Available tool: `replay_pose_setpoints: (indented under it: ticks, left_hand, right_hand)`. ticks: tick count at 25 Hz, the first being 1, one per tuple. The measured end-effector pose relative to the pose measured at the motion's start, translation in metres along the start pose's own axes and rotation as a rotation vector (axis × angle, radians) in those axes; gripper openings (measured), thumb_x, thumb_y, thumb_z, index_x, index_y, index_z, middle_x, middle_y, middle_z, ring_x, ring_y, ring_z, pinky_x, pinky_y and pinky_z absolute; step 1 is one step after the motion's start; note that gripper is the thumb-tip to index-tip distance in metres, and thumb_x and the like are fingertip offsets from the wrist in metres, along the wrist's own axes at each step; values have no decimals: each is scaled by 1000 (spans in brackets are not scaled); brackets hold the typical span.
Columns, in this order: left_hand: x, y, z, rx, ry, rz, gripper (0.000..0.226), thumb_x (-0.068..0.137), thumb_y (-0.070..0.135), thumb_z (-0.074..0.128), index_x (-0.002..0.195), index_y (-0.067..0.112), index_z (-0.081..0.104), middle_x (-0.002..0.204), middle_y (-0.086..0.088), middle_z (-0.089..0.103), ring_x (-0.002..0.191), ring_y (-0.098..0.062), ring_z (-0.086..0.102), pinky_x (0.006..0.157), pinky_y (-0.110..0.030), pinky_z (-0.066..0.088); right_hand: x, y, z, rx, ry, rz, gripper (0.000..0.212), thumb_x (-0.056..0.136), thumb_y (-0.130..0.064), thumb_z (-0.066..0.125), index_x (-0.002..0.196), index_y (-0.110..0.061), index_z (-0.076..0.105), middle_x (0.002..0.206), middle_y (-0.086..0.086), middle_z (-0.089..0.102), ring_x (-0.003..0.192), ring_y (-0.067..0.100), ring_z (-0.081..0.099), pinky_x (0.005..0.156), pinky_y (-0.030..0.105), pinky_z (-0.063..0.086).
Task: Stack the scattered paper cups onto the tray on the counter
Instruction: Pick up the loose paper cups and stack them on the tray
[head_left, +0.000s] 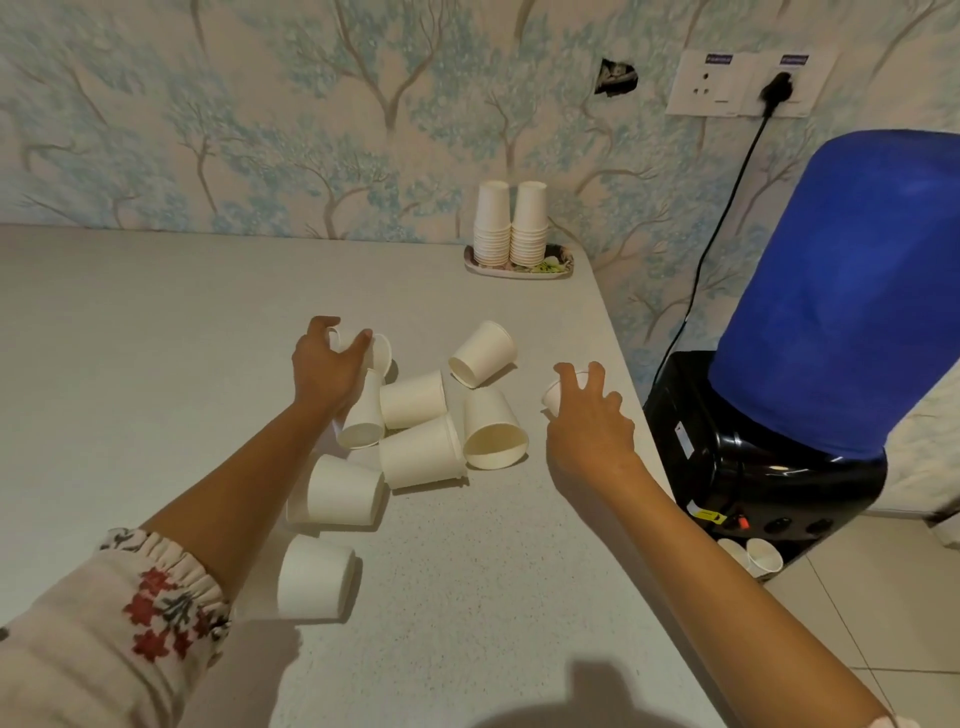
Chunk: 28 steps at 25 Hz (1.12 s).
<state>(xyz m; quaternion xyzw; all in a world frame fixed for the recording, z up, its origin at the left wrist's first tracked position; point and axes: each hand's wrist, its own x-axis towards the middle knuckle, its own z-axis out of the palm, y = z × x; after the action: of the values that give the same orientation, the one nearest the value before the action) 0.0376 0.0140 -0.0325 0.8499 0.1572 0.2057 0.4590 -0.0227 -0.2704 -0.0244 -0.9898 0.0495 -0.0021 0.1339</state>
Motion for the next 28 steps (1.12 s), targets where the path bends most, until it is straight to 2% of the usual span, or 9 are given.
replay_pose_setpoints:
  ticks: [2,7,11,13,15,20,24,26,28]
  left_hand:
    - [3,5,7,-21,8,0,55,89,45,65,132,13,51,133,-16,56,125,-30,51,90,-26,36]
    - [14,17,30,-125,34,-26,51,88,46,65,128,17,54,132,-10,57,120,-22,53,89,-25,37]
    - [19,24,50,-241,42,-49,48,88,43,66,128,19,54,131,-7,56,105,-12,50,86,-26,43]
    - [23,28,59,-337,41,-85,48,88,40,68,128,20,52,130,-5,54,106,-18,55,86,-34,55]
    - [27,32,65,-431,43,-109,49,88,37,69,130,19,51,129,-4,52,106,-24,57,81,-41,60]
    - [44,36,78,-560,42,-163,50,87,37,71,130,19,52,125,1,49,105,-24,58,74,-34,62]
    - [64,28,79,-603,-18,-158,50,81,37,77,123,18,57,128,-6,54,107,-28,60,72,-37,62]
    - [76,24,79,-619,-37,-160,55,77,37,81,121,16,55,128,-8,55,108,-28,60,68,-35,63]
    - [85,22,80,-661,-66,-213,62,74,37,84,120,15,48,126,-8,53,108,-29,61,62,-28,61]
  right_hand:
    - [11,-2,3,66,22,-37,68,96,-21,60,150,-29,20,152,9,19,123,34,44,97,48,47]
    - [43,-6,12,183,108,-73,67,97,-29,59,150,-31,18,151,8,25,116,33,50,90,43,48]
    - [68,-6,17,329,102,-147,67,95,-35,60,149,-34,20,151,6,26,112,31,55,84,39,49]
    - [80,-7,20,376,85,-167,68,94,-38,61,149,-36,21,152,5,26,112,32,56,81,37,47]
    - [89,-10,24,420,108,-159,69,94,-39,61,149,-37,20,151,4,27,112,32,57,78,34,44]
    - [103,-20,37,565,200,-152,72,92,-42,62,149,-41,17,148,-1,30,109,29,57,77,35,44]
    - [119,-16,37,735,159,-90,75,88,-43,68,144,-45,17,140,-5,39,105,21,54,81,34,44]
    - [127,-13,38,866,138,-62,71,86,-38,73,138,-41,24,130,-6,46,97,15,56,71,21,48]
    - [135,-12,38,1056,121,0,65,83,-36,76,129,-36,31,121,-4,51,91,9,58,52,8,46]
